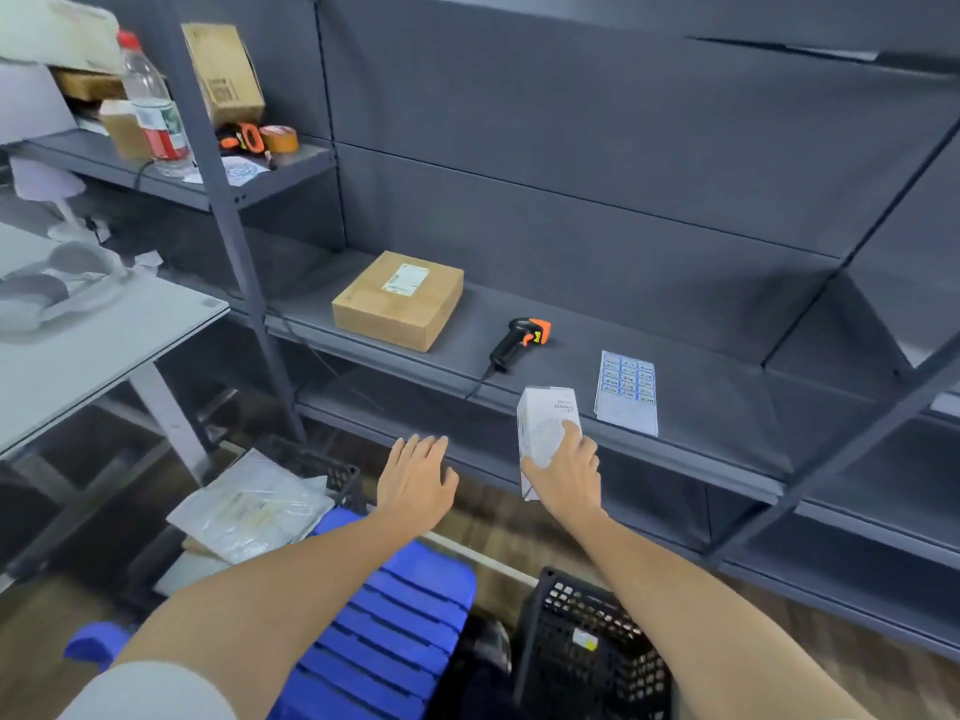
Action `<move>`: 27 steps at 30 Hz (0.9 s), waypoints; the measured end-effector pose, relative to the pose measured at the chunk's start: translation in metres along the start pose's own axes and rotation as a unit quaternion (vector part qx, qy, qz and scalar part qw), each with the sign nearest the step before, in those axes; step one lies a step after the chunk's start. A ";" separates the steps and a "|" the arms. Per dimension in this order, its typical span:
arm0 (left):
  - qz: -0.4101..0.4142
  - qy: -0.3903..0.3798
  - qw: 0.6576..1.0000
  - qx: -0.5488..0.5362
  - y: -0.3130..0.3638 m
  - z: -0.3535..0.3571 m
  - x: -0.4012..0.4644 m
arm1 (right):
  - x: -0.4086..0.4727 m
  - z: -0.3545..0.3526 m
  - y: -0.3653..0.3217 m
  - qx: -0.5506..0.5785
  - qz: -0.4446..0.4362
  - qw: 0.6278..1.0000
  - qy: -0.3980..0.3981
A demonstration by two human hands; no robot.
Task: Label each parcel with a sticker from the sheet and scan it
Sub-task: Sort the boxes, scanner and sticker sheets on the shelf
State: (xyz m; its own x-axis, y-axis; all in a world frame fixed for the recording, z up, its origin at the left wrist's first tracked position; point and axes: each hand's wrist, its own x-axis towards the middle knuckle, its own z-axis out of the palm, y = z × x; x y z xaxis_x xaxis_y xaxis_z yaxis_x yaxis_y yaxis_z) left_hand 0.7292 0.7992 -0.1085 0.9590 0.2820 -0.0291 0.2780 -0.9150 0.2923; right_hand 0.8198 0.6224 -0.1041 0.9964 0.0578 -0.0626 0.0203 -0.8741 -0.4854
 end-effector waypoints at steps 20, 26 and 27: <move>-0.023 -0.024 0.999 0.017 0.026 0.000 0.234 | 0.250 -0.006 -0.025 0.047 0.031 0.998 -0.017; 0.002 -0.033 0.999 0.007 0.056 0.005 0.291 | 0.289 -0.022 -0.016 0.063 0.036 0.997 -0.016; 0.004 -0.035 0.999 0.002 0.062 0.007 0.298 | 0.293 -0.023 -0.015 0.066 0.039 0.997 -0.019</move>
State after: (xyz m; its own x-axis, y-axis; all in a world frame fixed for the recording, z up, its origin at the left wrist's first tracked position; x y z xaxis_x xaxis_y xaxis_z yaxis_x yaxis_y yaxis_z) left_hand 1.0321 0.8245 -0.1060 0.9629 0.2535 -0.0925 0.2696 -0.9184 0.2895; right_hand 1.1136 0.6409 -0.0949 0.9905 0.0135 -0.1370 -0.0704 -0.8052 -0.5887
